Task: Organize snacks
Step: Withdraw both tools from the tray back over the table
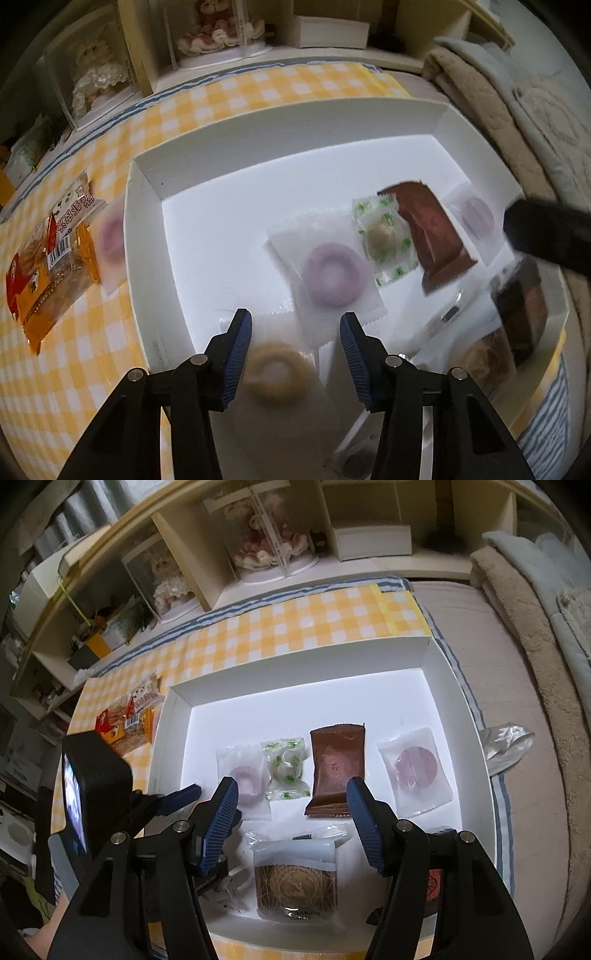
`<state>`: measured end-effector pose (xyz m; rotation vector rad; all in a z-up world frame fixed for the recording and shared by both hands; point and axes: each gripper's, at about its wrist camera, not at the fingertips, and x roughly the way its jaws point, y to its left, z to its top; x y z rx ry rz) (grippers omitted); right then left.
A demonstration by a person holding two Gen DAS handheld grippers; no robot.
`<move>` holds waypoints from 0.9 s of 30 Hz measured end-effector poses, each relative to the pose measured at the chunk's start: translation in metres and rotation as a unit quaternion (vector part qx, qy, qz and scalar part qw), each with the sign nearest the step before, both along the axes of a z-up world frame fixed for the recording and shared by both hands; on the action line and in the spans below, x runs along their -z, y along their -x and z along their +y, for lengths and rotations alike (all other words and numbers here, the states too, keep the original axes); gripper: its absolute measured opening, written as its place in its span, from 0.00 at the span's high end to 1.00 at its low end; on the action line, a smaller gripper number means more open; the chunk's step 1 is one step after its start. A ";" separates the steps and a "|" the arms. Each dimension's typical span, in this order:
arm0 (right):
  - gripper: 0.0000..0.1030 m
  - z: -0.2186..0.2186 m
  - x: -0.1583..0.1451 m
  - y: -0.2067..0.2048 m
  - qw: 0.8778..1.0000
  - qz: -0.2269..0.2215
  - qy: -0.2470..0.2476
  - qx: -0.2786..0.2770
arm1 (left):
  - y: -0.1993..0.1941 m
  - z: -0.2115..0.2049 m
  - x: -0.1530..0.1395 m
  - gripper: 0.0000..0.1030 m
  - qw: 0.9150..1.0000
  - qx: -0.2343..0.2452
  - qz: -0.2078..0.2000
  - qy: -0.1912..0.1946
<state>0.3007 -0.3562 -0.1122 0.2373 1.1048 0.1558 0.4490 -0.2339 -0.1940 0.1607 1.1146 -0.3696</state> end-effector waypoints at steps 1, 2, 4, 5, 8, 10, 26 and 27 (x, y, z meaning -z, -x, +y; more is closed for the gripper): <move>0.39 0.000 0.001 -0.001 1.000 0.001 0.000 -0.001 | -0.001 0.002 -0.001 0.53 1.000 -0.002 0.003 0.010; 0.39 -0.001 0.002 -0.001 1.000 0.003 0.000 -0.001 | 0.000 0.005 -0.003 0.53 1.000 -0.005 0.004 0.018; 0.39 -0.002 0.004 -0.002 1.000 0.004 0.001 0.000 | 0.003 0.010 -0.007 0.53 1.000 -0.008 0.001 0.026; 0.39 -0.002 0.005 -0.002 1.000 0.005 0.002 0.000 | 0.005 0.012 -0.010 0.53 1.000 -0.009 -0.002 0.029; 0.39 -0.002 0.005 -0.001 1.000 0.004 0.004 -0.001 | 0.011 0.018 -0.020 0.51 0.999 -0.011 -0.007 0.036; 0.37 -0.003 0.005 0.000 1.000 0.002 0.008 -0.004 | 0.016 0.026 -0.028 0.48 0.999 -0.012 -0.010 0.042; 0.00 -0.003 -0.008 0.032 0.999 -0.025 0.047 0.002 | 0.062 0.059 -0.080 0.10 0.997 -0.023 -0.037 0.066; 0.00 -0.002 -0.010 0.033 0.999 -0.027 0.046 0.003 | 0.065 0.061 -0.082 0.07 0.997 -0.025 -0.039 0.067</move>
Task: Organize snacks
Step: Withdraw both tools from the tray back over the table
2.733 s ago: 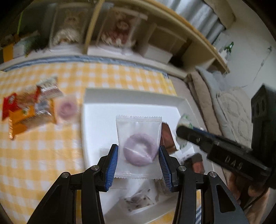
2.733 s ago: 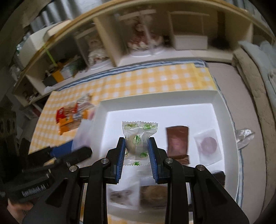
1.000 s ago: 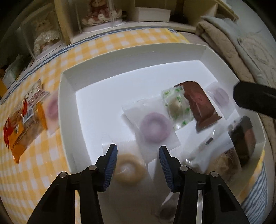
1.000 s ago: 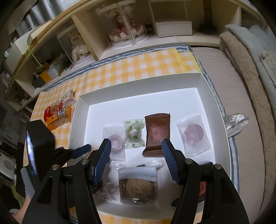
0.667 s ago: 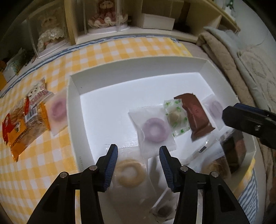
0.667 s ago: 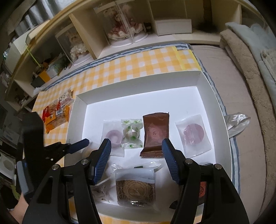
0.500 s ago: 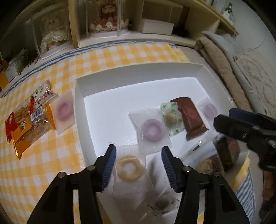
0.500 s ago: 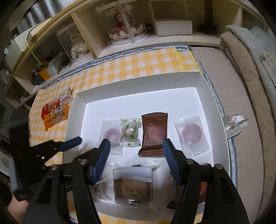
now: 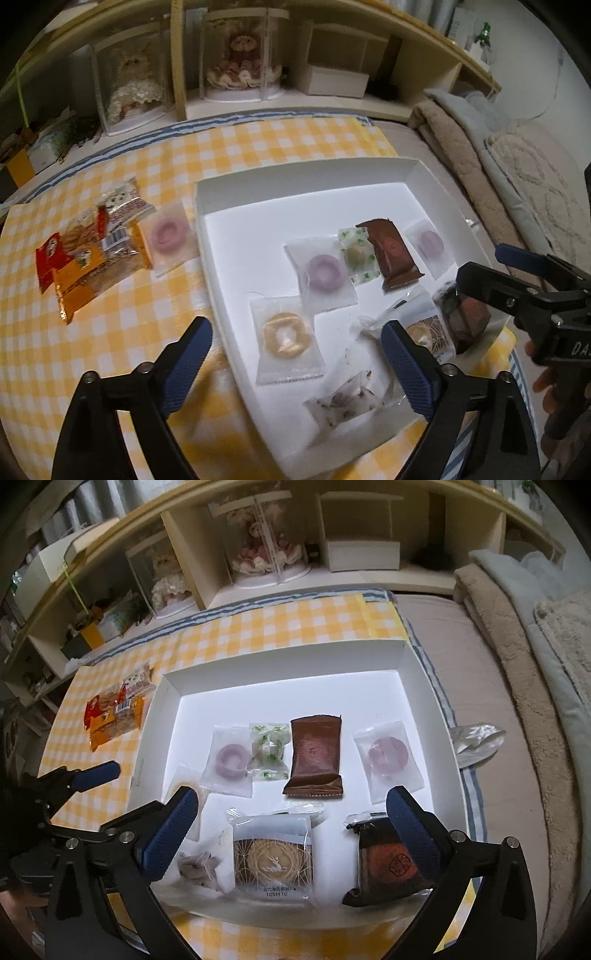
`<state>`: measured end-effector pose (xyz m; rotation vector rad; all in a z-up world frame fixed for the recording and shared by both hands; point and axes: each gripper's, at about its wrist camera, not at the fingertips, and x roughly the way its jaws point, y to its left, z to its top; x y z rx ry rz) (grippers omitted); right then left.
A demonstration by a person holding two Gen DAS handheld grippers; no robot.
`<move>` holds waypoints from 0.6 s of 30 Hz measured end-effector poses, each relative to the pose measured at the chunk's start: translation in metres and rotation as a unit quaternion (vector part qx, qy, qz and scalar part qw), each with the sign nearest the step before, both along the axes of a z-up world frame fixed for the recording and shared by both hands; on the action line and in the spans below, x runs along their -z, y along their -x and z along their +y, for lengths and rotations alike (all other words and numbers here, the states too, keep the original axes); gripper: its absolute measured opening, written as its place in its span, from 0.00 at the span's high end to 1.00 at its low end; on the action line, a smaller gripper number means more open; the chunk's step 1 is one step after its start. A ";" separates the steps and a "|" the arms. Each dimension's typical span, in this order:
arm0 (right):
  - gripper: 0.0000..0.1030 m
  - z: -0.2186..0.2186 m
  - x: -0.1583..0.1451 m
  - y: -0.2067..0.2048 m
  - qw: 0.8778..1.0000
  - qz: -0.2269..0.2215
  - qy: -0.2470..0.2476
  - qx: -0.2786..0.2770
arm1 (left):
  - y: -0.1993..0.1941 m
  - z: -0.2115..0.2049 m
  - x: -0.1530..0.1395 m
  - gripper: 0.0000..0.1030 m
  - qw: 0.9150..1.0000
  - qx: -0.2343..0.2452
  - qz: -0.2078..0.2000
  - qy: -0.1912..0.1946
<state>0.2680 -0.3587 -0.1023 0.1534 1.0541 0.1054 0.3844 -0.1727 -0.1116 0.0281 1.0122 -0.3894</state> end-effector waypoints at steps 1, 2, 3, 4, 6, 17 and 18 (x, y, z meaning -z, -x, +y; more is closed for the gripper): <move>0.00 0.000 -0.002 0.001 1.000 -0.002 -0.003 0.002 | 0.002 0.004 -0.003 0.05 1.000 -0.002 -0.002 0.002; 0.00 -0.001 -0.005 0.003 1.000 -0.005 -0.006 0.005 | 0.004 0.007 -0.006 0.04 1.000 -0.004 -0.004 0.003; 0.00 0.000 -0.006 0.003 1.000 -0.008 -0.005 0.006 | 0.007 0.012 -0.010 0.02 1.000 -0.006 -0.006 0.004; 0.00 0.001 -0.009 0.004 1.000 -0.011 -0.003 0.007 | 0.008 0.015 -0.013 0.01 1.000 -0.008 -0.008 0.006; 0.00 0.002 -0.013 0.006 1.000 -0.016 0.003 0.007 | 0.013 0.025 -0.022 0.00 1.000 -0.013 -0.015 0.010; 0.00 0.024 -0.037 0.016 0.999 -0.048 0.023 -0.007 | 0.032 0.080 -0.060 0.00 0.998 -0.034 -0.047 0.032; 0.00 0.027 -0.039 0.017 0.998 -0.051 0.023 -0.009 | 0.034 0.085 -0.063 0.00 0.997 -0.037 -0.051 0.034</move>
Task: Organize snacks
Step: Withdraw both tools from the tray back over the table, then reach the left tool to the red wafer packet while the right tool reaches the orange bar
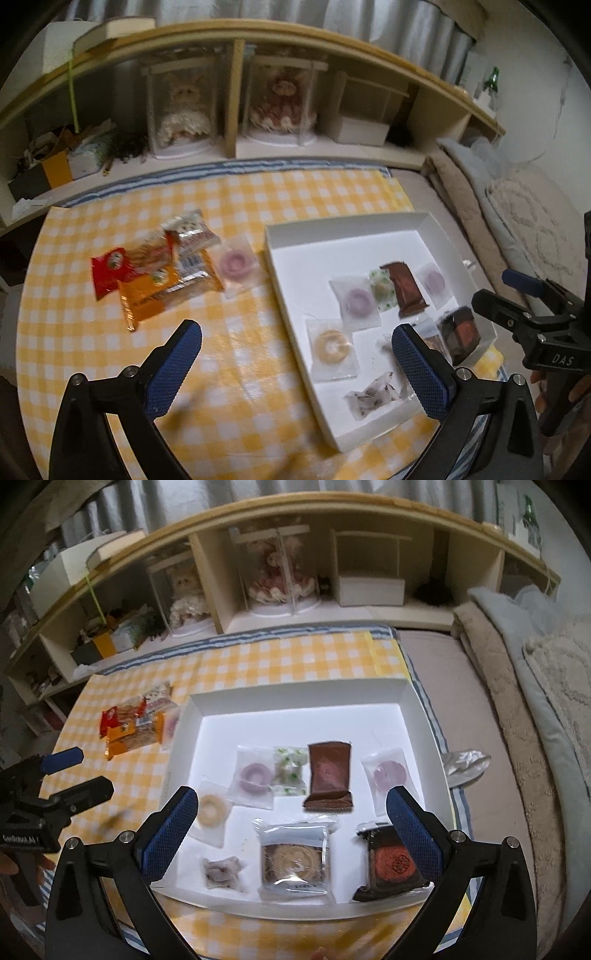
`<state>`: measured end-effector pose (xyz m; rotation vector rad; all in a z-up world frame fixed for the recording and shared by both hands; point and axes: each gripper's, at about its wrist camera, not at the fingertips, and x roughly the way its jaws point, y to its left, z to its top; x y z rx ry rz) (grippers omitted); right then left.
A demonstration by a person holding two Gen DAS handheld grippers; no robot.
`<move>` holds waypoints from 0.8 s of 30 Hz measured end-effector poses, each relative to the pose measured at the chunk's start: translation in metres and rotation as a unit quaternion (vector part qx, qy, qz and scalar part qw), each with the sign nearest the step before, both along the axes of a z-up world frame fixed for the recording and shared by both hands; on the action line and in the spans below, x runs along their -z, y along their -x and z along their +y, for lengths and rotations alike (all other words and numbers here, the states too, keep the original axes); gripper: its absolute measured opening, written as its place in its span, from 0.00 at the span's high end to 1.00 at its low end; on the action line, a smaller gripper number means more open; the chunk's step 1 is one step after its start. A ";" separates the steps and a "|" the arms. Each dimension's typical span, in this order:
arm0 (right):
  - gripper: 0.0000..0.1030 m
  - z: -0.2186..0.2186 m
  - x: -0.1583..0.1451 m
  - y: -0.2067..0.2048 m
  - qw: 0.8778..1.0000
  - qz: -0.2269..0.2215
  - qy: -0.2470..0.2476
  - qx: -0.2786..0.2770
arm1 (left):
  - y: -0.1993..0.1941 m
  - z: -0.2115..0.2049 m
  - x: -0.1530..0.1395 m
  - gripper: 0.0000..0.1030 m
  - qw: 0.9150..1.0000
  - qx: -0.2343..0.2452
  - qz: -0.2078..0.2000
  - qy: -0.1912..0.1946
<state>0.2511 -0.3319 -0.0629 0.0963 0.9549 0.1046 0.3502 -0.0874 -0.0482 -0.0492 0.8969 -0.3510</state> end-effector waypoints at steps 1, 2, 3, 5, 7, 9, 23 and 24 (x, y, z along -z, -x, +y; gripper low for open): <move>0.00 0.005 -0.004 0.001 1.000 -0.005 0.001 -0.003 | 0.002 0.007 -0.004 0.00 1.000 -0.003 -0.004 0.002; 0.00 0.008 -0.007 0.001 1.000 -0.009 0.001 -0.004 | 0.003 0.014 -0.008 0.00 1.000 -0.006 -0.009 0.003; 0.00 0.011 -0.009 0.001 1.000 -0.012 0.001 -0.007 | 0.004 0.022 -0.012 0.00 1.000 -0.010 -0.014 0.005; 0.00 0.021 -0.016 0.001 1.000 -0.020 0.000 -0.014 | 0.007 0.035 -0.019 0.00 1.000 -0.015 -0.022 0.008; 0.00 0.029 -0.021 0.000 0.999 -0.028 0.000 -0.019 | 0.009 0.050 -0.025 0.00 0.999 -0.020 -0.031 0.013; 0.00 0.041 -0.028 -0.003 0.999 -0.039 -0.002 -0.028 | 0.011 0.066 -0.031 0.00 0.999 -0.028 -0.039 0.018; 0.00 0.134 -0.022 -0.053 0.992 -0.037 -0.018 -0.121 | -0.019 0.163 -0.015 0.00 0.994 -0.081 -0.032 0.066; 0.00 0.144 -0.019 -0.060 0.990 -0.035 -0.016 -0.132 | -0.026 0.169 -0.011 0.00 0.993 -0.088 -0.030 0.070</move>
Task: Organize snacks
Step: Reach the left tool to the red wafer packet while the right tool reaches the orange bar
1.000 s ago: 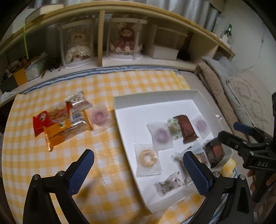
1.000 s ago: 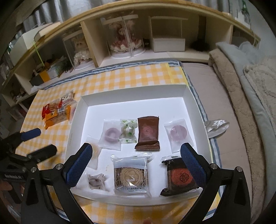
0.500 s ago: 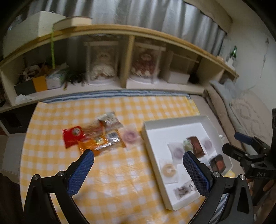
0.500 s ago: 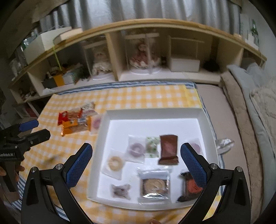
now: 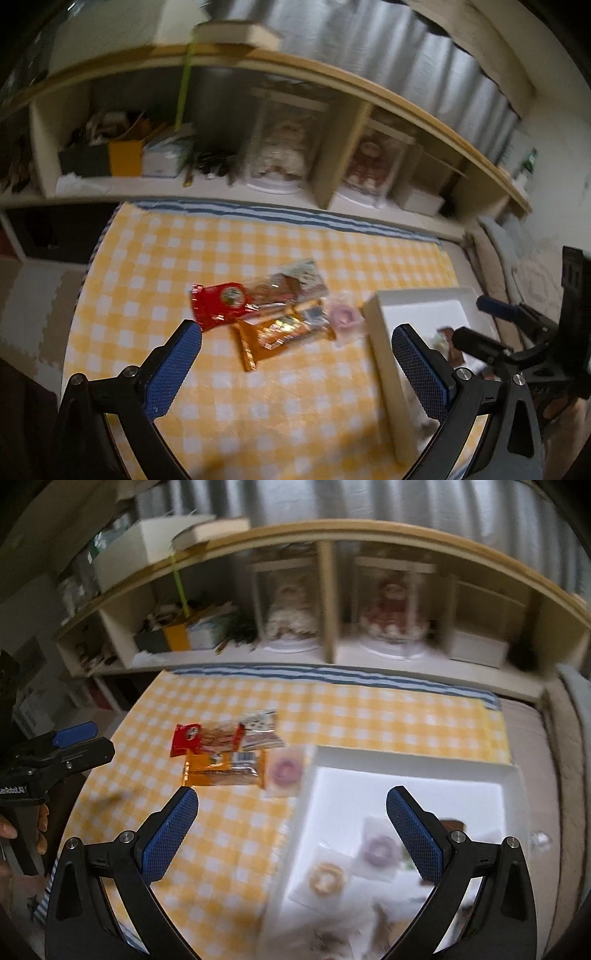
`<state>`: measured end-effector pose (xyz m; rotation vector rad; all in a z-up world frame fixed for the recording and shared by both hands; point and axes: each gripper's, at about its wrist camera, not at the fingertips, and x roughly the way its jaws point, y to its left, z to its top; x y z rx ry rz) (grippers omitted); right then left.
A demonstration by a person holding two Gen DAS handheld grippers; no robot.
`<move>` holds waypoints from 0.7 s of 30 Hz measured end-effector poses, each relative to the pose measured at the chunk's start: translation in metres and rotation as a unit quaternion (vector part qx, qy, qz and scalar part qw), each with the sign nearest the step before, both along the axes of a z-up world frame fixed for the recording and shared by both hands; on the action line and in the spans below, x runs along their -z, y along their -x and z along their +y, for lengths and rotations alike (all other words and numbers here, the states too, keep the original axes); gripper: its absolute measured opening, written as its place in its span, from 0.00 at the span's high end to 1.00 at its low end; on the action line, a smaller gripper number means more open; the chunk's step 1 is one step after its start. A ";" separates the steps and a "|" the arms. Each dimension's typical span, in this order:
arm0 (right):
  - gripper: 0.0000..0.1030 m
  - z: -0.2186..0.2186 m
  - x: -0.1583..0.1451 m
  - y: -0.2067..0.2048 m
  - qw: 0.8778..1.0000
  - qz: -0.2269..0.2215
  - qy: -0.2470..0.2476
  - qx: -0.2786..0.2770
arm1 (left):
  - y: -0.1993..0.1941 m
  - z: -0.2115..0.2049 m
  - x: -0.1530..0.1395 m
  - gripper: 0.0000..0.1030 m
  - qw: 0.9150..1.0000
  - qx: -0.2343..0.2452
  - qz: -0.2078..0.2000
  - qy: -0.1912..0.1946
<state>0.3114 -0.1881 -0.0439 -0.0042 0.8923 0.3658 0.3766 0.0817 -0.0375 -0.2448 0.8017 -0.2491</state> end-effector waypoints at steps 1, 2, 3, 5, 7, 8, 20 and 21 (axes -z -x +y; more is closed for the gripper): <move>0.01 0.006 0.002 -0.005 1.000 0.001 -0.001 -0.008 | -0.008 0.006 0.004 0.00 1.000 -0.008 0.004 0.003; 0.04 0.015 0.006 -0.014 1.000 0.005 -0.004 -0.019 | -0.016 0.011 0.009 0.00 1.000 -0.015 0.008 0.003; 0.15 0.021 0.010 -0.022 1.000 0.012 -0.006 -0.025 | -0.025 0.015 0.014 0.00 1.000 -0.020 0.012 0.002; 0.39 0.036 0.019 -0.039 0.999 0.032 -0.016 -0.036 | -0.041 0.022 0.023 0.00 1.000 -0.021 0.014 0.005; 0.48 0.052 0.034 -0.061 0.997 0.059 -0.028 -0.040 | -0.063 0.025 0.033 0.00 0.999 -0.012 0.019 0.026; 0.55 0.059 0.041 -0.070 0.996 0.069 -0.033 -0.045 | -0.073 0.027 0.038 0.00 0.999 -0.006 0.021 0.038; 0.67 0.107 0.126 -0.129 0.991 0.119 0.034 -0.059 | -0.184 0.010 0.111 0.00 0.992 0.088 0.070 0.064; 0.67 0.107 0.131 -0.129 0.989 0.127 0.037 -0.063 | -0.190 0.009 0.117 0.00 0.991 0.095 0.081 0.056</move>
